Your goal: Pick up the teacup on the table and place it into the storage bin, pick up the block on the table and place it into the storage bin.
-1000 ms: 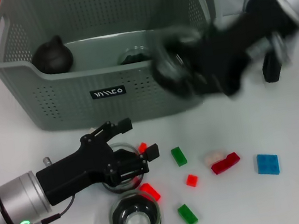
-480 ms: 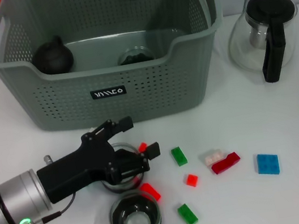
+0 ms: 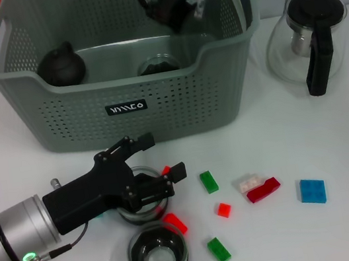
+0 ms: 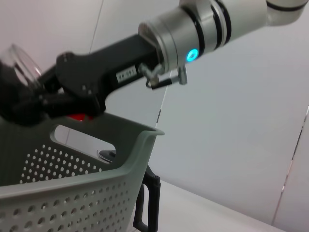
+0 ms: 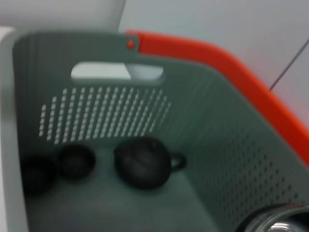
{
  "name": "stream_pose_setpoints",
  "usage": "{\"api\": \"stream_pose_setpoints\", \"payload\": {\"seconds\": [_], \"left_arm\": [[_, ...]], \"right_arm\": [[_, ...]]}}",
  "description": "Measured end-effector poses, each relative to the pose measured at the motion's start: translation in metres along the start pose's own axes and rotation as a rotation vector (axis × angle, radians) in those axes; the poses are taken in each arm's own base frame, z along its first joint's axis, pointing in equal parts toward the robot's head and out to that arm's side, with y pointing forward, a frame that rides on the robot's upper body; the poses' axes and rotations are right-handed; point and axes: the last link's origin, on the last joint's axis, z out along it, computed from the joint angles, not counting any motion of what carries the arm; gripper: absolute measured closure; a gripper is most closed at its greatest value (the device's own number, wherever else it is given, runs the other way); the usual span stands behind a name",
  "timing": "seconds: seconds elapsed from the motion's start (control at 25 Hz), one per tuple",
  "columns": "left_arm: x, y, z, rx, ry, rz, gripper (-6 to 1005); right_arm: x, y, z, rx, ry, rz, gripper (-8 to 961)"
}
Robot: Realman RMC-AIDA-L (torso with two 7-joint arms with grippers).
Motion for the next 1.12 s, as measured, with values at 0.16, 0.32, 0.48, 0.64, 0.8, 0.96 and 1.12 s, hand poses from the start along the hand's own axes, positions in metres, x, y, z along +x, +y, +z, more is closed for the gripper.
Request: {"api": "stream_pose_setpoints", "payload": {"seconds": [0.16, 0.32, 0.48, 0.64, 0.8, 0.96, 1.12], "left_arm": [[0.000, 0.000, 0.000, 0.002, 0.000, 0.000, 78], [-0.001, 0.000, 0.001, 0.006, -0.002, -0.003, 78], [-0.001, 0.000, 0.001, 0.005, -0.002, -0.004, 79], [-0.001, 0.000, 0.001, 0.005, -0.002, -0.003, 79], [-0.001, 0.000, 0.001, 0.005, -0.002, -0.003, 79], [-0.001, 0.000, 0.001, 0.005, -0.003, -0.003, 79], [-0.001, 0.000, 0.001, 0.004, -0.001, -0.007, 79]], "right_arm": [[0.014, 0.005, 0.006, 0.004, 0.033, 0.003, 897], [0.024, 0.008, 0.010, 0.010, 0.054, 0.005, 897], [0.028, 0.009, 0.011, 0.007, 0.061, 0.014, 897], [0.030, 0.010, 0.010, 0.004, 0.065, 0.027, 897], [0.030, 0.008, 0.009, 0.012, 0.061, 0.044, 811], [0.026, 0.004, 0.006, 0.027, 0.055, 0.038, 671], [0.021, -0.002, -0.001, 0.049, 0.028, 0.036, 546]]}}
